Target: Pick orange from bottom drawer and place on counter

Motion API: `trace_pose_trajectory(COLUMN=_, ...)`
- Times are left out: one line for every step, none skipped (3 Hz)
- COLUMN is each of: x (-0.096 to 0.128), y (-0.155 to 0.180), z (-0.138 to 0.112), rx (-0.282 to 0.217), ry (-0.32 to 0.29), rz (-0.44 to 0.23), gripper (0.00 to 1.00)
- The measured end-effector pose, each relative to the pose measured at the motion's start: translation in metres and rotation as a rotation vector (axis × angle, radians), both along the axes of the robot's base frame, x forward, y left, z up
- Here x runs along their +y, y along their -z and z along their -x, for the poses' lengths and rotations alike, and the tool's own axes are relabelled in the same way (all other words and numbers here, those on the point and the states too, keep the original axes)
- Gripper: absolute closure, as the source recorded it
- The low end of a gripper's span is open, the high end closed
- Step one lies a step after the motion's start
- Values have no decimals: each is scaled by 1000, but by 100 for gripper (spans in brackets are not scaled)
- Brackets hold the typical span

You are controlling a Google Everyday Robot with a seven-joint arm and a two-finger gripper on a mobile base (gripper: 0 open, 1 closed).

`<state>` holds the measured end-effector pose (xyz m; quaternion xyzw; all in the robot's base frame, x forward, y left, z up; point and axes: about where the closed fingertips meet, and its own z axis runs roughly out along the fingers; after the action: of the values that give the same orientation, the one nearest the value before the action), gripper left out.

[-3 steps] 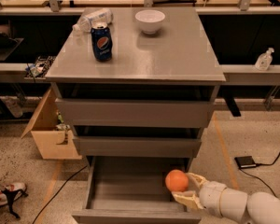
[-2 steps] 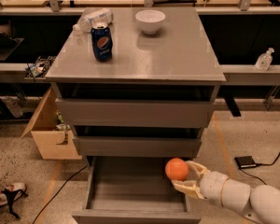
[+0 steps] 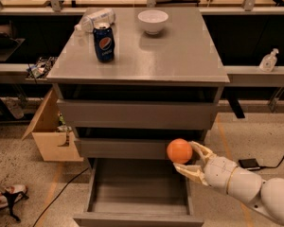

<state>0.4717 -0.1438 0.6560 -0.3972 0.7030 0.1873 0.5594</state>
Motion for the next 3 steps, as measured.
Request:
trace_pose_trajectory(x=9, y=-45, z=-9, rx=-113, ry=-5, rz=9, gripper=100)
trace_pose_trajectory(x=9, y=-45, z=-9, rx=-113, ry=-6, rz=9, gripper=100)
trace_pose_trajectory(x=4, y=-54, z=-19, rx=-138, ry=26, rz=-28, gripper=100)
